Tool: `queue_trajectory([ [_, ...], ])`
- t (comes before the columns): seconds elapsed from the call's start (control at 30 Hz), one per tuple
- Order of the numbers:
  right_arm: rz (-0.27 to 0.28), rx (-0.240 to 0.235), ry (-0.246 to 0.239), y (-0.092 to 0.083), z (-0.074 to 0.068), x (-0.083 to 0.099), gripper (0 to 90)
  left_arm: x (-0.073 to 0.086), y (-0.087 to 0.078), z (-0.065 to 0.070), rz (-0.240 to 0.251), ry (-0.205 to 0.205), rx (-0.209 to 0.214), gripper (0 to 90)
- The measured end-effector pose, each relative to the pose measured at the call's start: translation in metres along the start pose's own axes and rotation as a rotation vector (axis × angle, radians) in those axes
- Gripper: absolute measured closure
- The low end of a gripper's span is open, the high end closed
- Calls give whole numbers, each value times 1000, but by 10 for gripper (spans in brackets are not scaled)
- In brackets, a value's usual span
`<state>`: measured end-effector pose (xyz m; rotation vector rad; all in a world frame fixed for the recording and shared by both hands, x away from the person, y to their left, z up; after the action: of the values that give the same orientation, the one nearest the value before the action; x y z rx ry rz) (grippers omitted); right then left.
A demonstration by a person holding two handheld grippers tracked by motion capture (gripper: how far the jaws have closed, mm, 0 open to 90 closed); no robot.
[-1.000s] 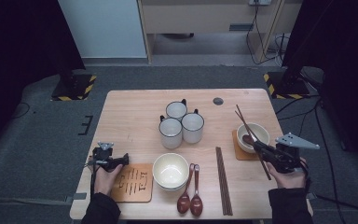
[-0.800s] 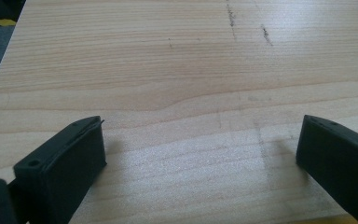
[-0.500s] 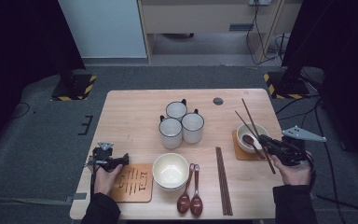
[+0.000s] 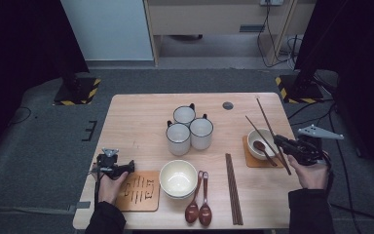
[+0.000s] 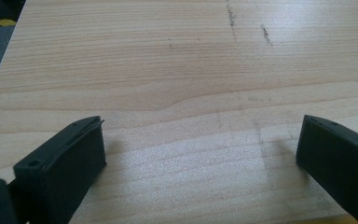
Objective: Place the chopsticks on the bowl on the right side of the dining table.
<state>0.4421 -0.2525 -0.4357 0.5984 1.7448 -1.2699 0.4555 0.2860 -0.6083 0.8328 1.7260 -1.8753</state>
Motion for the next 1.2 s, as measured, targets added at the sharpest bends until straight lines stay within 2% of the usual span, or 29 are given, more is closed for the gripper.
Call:
queue_trajectory([
  [0.37,-10,12,15,0,23,-1,850,0,0,0,0,0,0,4],
  [0.63,-38,24,19,9,38,1,850,0,0,0,0,0,0,4],
  [1.2,-68,-2,2,29,55,2,850,0,0,0,0,0,0,4],
])
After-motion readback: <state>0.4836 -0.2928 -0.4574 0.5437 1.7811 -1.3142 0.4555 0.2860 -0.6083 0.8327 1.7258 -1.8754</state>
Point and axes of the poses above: each handheld gripper's, and its own axes: y roughly forward along the jaws, x roughly out of its underside, z roughly to its right, the point moved 10 cm from there along y, roughly forward along the jaws, and after that the axes turned 3 degrees about x, right-handed, at the moved point
